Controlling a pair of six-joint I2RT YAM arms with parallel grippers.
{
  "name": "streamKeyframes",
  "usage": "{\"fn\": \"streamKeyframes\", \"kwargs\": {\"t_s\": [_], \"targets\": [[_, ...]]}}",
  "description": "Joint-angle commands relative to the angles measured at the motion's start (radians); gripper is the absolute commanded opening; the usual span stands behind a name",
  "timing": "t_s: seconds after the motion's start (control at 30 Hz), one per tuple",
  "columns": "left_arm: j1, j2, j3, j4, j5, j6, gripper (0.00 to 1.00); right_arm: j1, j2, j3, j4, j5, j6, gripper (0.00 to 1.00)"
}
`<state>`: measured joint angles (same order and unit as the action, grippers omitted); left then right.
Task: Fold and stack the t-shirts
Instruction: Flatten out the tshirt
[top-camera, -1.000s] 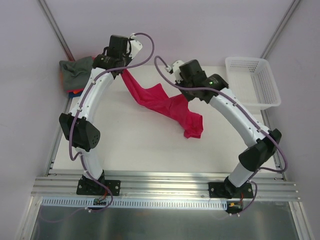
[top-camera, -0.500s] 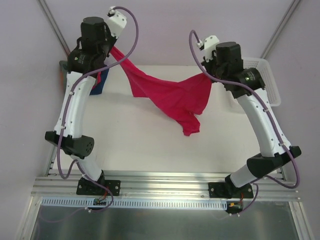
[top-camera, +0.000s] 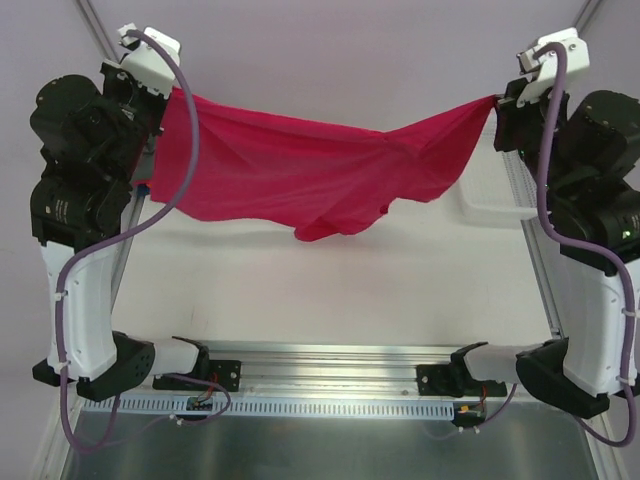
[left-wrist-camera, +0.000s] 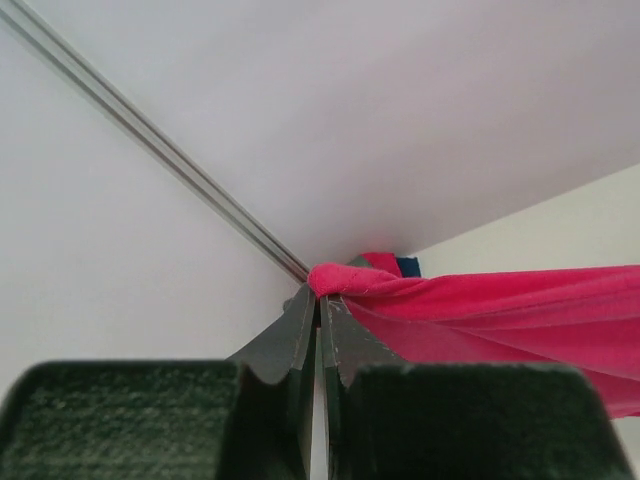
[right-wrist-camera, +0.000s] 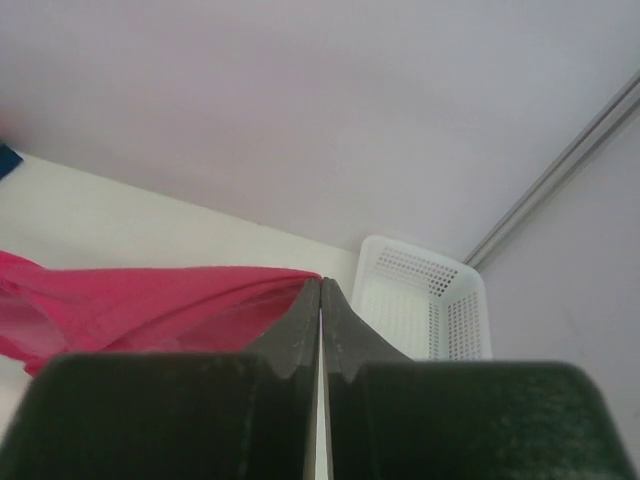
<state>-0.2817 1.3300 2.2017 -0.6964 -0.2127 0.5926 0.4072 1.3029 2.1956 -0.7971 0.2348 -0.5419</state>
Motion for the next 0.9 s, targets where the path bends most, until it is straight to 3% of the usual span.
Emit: {"fn": "streamKeyframes", "kwargs": {"t_s": [0.0, 0.13, 0.23, 0.4, 0.6, 0.87], "targets": [[-0.002, -0.002, -0.077, -0.009, 0.033, -0.005, 0.0, -0.011, -0.022, 0.032, 0.061, -0.055, 0.014, 0.01], [-0.004, -0.041, -0.178, -0.023, 0.05, 0.03, 0.0, -0.01, -0.123, -0.114, 0.214, -0.133, 0.0, 0.01], [-0.004, -0.063, -0.244, -0.029, 0.062, 0.006, 0.0, -0.014, -0.093, -0.045, 0.148, -0.108, 0.054, 0.0], [-0.004, -0.095, -0.257, -0.049, 0.096, -0.048, 0.0, -0.085, -0.128, -0.097, 0.139, -0.134, 0.074, 0.01], [-0.004, -0.179, -0.342, -0.048, 0.186, -0.037, 0.0, -0.226, -0.122, -0.057, 0.15, -0.166, 0.083, 0.01], [-0.004, -0.101, -0.243, -0.064, 0.235, -0.048, 0.0, -0.3, -0.16, -0.103, 0.171, -0.296, 0.204, 0.01]]}}
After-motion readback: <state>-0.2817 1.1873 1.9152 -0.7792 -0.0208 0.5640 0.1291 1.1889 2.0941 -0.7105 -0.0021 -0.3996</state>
